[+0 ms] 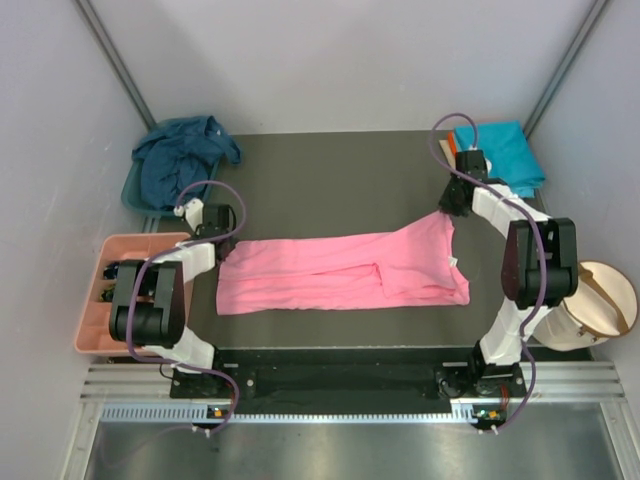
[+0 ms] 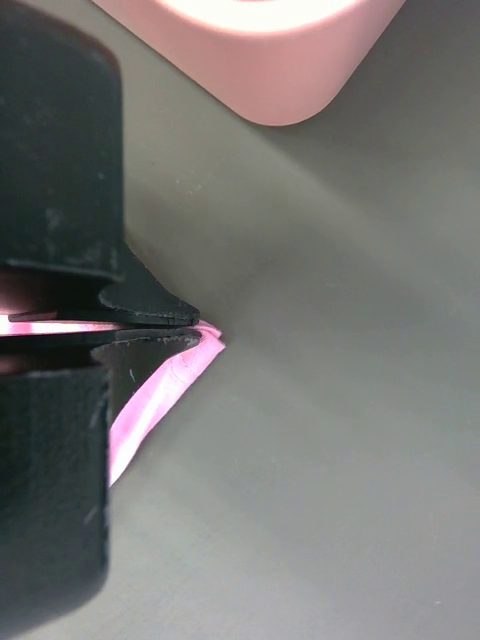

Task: Fold and stack the t-shirts
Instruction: Fold the other side of the tshirt into a rectangle

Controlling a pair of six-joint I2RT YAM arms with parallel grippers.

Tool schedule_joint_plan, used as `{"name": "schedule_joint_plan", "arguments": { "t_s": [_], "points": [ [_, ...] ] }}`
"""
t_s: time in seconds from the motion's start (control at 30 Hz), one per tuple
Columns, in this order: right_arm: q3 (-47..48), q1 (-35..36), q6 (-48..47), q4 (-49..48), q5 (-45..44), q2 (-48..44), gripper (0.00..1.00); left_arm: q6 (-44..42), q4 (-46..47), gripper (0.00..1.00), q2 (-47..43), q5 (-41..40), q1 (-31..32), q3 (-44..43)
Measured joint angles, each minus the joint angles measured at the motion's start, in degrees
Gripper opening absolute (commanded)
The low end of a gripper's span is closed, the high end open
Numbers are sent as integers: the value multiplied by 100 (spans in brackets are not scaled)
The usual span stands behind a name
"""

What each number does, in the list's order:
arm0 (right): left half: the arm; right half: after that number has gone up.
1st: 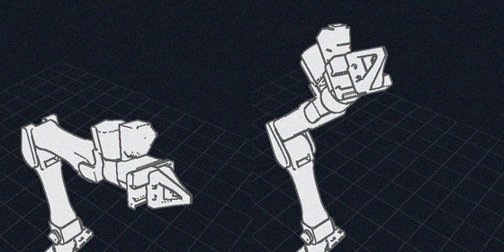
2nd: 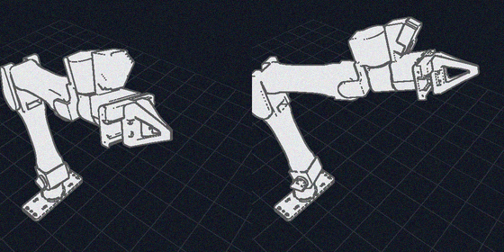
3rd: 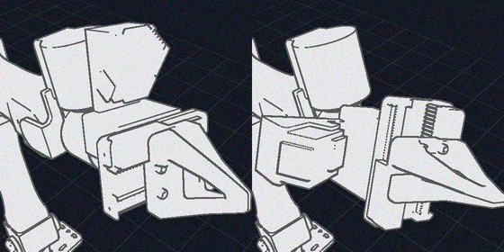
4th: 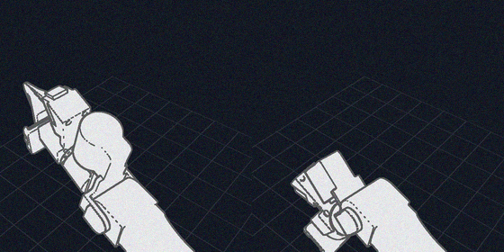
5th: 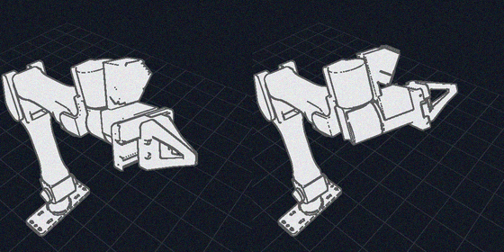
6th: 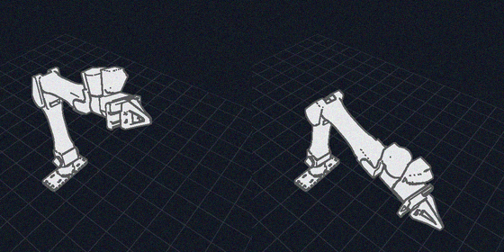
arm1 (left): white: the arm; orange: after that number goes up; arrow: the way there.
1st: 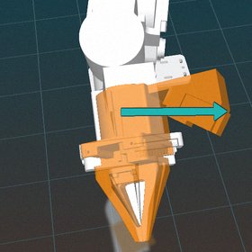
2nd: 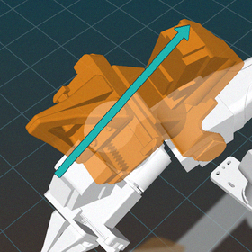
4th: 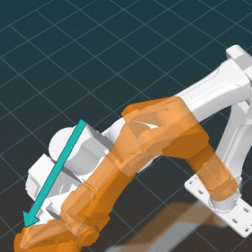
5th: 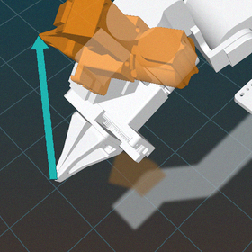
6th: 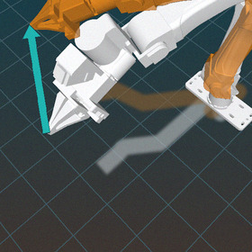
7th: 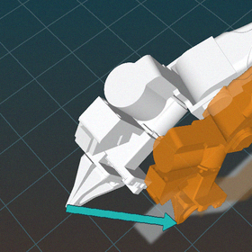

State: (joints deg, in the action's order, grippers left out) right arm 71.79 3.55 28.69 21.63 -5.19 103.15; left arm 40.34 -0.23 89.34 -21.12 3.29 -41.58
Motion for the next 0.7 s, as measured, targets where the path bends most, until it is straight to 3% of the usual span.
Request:
{"name": "schedule_joint_plan", "arguments": {
  "t_s": [0.7],
  "points": [
    [37, -85, 0, 72, -2, 164, 0, 4, 9, 0, 208, 92, -129, -190]
  ]
}}
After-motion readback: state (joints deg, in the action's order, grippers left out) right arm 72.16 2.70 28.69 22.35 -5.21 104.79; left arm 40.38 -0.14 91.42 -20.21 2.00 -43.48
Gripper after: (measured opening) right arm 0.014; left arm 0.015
